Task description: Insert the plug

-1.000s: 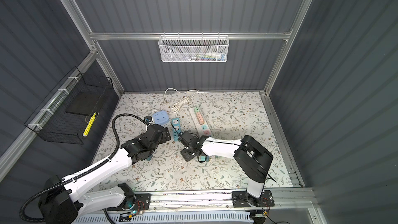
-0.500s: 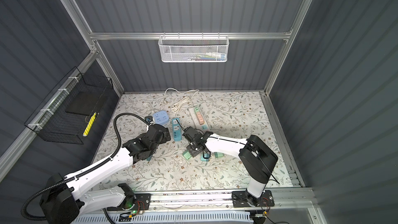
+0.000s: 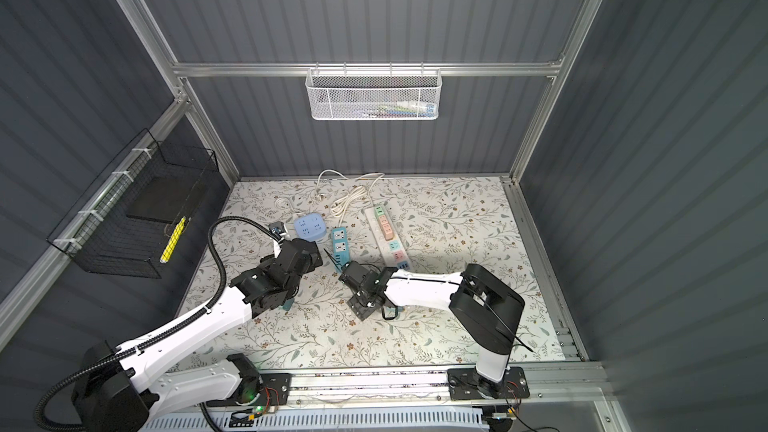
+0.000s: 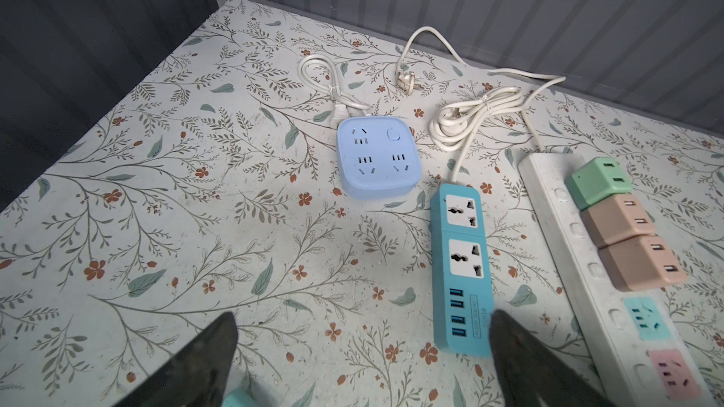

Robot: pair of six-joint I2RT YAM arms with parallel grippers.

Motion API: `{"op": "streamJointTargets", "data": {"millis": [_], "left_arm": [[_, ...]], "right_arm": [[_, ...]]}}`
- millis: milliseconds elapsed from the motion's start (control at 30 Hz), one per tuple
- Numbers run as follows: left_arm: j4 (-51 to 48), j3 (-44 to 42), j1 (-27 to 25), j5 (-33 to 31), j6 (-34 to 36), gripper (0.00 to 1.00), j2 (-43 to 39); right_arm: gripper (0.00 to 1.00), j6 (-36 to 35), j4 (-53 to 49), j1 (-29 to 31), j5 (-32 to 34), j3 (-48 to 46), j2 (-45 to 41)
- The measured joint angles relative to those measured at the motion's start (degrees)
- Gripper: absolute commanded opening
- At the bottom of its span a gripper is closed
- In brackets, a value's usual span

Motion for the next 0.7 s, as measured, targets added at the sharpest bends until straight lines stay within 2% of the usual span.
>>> {"op": "streamJointTargets", "data": {"millis": [267,467,567,700], "left_arm": [[1.7,-0.5,0.0,-0.1,-0.3,1.00,0.4],[5.5,-2.4,0.0,3.4,0.3,1.00,0.7],[7.3,-3.1,0.0,6.8,2.1,1.00,1.8],[9.3,-3.0,0.0,13.0,5.4,0.98,4.3]], "right_arm": [[0.76,0.5,0.4,-2.6,3.7,-3.1,-2.0],[0.76,0.3,1.2,-5.3,6.6,-4.7,-3.3],[0.76,-0.2,2.4,-5.9,5.2,-6.2,-7.1],[0.74,-1.4,4.7,-6.6,3.4,-7.8,-16.8]]}}
